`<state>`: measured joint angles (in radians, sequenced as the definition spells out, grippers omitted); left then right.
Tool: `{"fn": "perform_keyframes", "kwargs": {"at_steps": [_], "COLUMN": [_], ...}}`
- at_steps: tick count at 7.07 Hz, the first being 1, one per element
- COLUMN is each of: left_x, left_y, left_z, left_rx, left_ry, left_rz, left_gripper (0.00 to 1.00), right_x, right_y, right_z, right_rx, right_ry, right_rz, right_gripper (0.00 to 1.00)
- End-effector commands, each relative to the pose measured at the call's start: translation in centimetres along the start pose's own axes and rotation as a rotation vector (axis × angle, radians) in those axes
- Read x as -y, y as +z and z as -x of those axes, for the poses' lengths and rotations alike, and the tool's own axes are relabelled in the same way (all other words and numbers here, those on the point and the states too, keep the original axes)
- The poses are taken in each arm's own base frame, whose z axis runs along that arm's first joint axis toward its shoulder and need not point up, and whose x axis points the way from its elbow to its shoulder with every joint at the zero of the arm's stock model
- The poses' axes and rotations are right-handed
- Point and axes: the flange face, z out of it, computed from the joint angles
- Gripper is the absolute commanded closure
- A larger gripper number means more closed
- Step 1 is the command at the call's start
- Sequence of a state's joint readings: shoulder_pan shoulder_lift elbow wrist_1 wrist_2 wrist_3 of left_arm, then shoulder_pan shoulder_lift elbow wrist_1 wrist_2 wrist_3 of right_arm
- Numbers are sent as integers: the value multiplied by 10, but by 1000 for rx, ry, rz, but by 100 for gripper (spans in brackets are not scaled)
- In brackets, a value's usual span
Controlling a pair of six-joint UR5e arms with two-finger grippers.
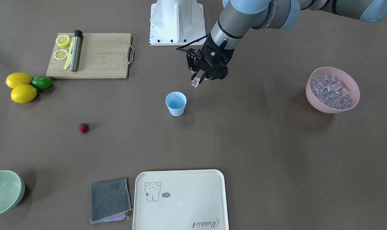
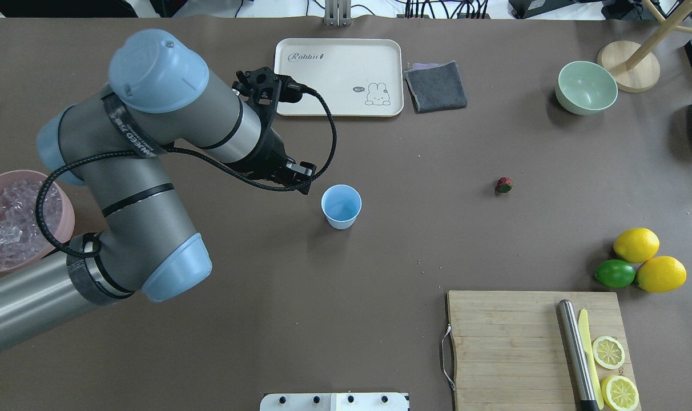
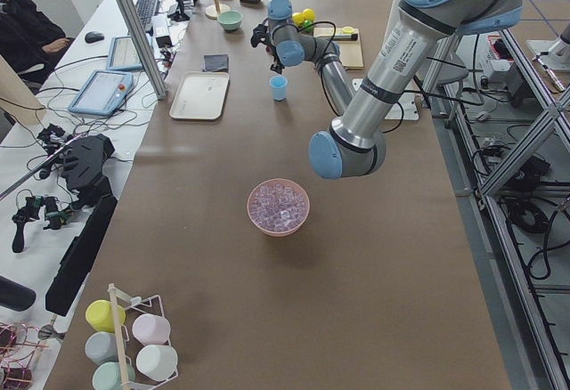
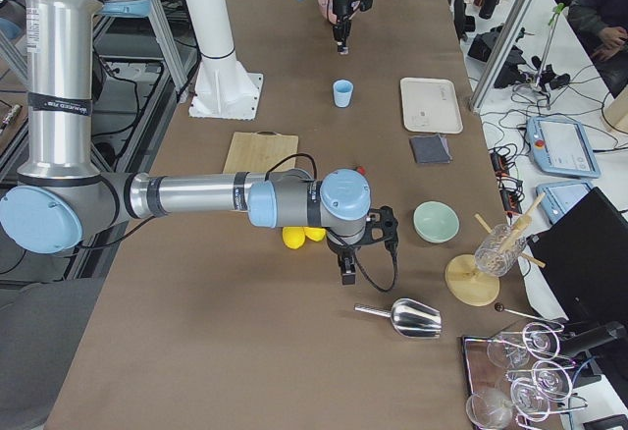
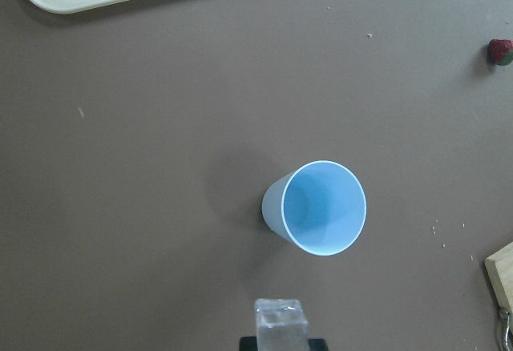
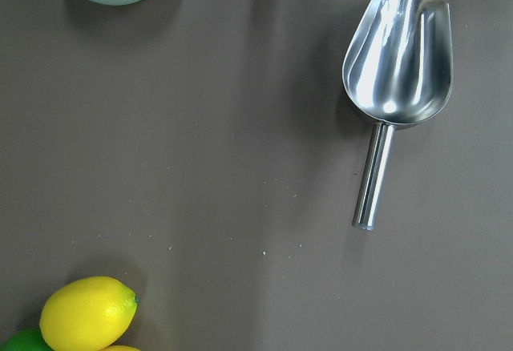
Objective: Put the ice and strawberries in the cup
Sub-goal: 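Carry the ice cube with the left gripper over the blue cup, then open the left gripper to drop the ice cube into the cup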
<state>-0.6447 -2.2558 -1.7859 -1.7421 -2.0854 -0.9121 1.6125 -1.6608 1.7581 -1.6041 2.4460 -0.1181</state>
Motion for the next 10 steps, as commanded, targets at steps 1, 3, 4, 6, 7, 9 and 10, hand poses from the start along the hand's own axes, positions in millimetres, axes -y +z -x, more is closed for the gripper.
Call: {"fn": "perform_keyframes", "kwargs": {"at_steps": [1,3,4,6,7,9,10], "left_x": [-1,9,17,9,6,6,8], "left_y": [30,53,65,74,77,78,76], "left_z": [-18,-22,-23,-30,-32,-34,-37], "left_rx": [42,47,75,72,73,69,64], "left_ry": [9,18,18,25,26,12,-51], "left_rz": [-32,-45,-75,-57,-50,-50,-54], "left_gripper": [100,100,100,100,100,69,26], "right_x": [-1,-5,-5,1,2,2,3], "right_y": [-4,-8,-8,-11,-10,-10,-11], "right_z": [-3,-6,-6,-4,-4,-4,-3], "right_rx": [1,-13,-13,-14,-14,-13,-13], "right_ry": [12,8,7,4,8,0,1], "right_rz": [-8,-16,-16,-22,-21,-22,-23], "right_gripper": [0,0,0,0,0,0,0]}}
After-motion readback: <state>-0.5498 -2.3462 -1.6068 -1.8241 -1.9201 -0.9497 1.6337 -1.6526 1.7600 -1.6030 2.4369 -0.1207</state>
